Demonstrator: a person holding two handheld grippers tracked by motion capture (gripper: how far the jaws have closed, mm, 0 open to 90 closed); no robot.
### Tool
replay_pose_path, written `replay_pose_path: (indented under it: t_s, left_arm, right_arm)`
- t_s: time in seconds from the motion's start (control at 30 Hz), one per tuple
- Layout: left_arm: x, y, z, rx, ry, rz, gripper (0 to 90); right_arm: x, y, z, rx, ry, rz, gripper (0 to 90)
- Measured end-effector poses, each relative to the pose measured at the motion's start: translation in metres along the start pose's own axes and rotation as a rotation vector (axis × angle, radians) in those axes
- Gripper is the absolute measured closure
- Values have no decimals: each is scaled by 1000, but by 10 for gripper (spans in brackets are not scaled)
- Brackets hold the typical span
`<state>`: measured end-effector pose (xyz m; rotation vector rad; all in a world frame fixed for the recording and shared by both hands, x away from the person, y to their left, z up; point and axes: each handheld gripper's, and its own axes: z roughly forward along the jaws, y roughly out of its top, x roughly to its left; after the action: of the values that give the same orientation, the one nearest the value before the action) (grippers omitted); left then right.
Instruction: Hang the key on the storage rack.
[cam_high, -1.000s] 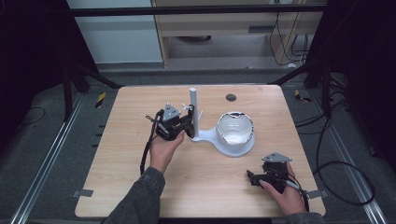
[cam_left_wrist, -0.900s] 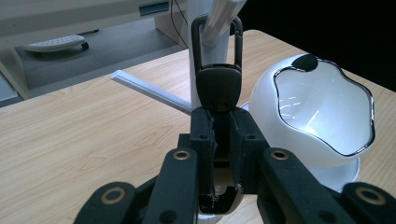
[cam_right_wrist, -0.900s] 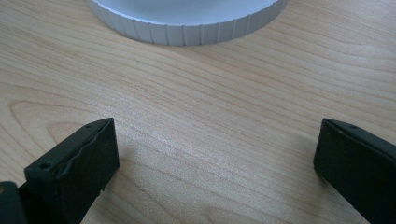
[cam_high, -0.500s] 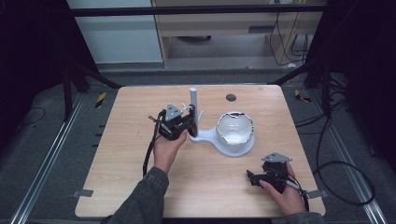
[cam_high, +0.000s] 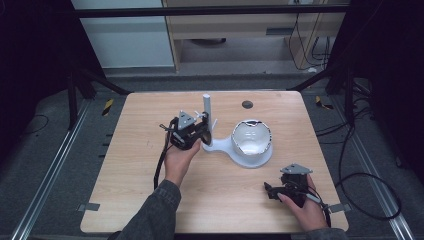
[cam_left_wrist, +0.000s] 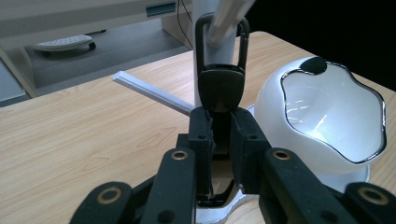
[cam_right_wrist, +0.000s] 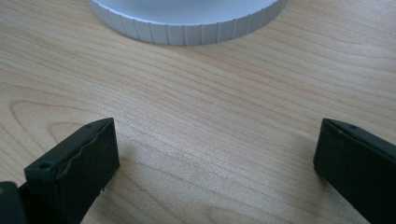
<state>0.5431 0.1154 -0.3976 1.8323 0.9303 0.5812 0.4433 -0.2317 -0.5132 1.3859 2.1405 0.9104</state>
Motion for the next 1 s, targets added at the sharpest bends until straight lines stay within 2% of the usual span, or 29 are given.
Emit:
replay_pose_path:
  t_s: [0.03, 0.1, 0.33, 0.47, 0.5, 0.57, 0.83, 1.0]
  left_arm:
    - [0, 0, 0, 0, 0, 0, 785]
    - [0, 0, 0, -2, -10, -27, 778]
    - [-5, 0, -5, -7, 6, -1, 649]
    - [-6, 0, -7, 16, 12, 18, 519]
    - [-6, -1, -8, 24, 10, 21, 449]
    - [-7, -1, -8, 43, 10, 26, 415]
    - [-14, -5, -15, 81, -49, 38, 201]
    - [-18, -11, -24, 103, -68, 52, 133]
  right_arm:
    - [0, 0, 0, -1, 0, 0, 4]
    - [0, 0, 0, -1, 0, 0, 4]
    - [1, 0, 0, -1, 2, 2, 4]
    - [1, 0, 0, -1, 2, 1, 4]
    - [1, 0, 0, -1, 2, 2, 4]
    - [1, 0, 0, -2, 2, 1, 4]
    - [1, 0, 0, -1, 2, 1, 4]
    - [1, -1, 0, -1, 2, 5, 4]
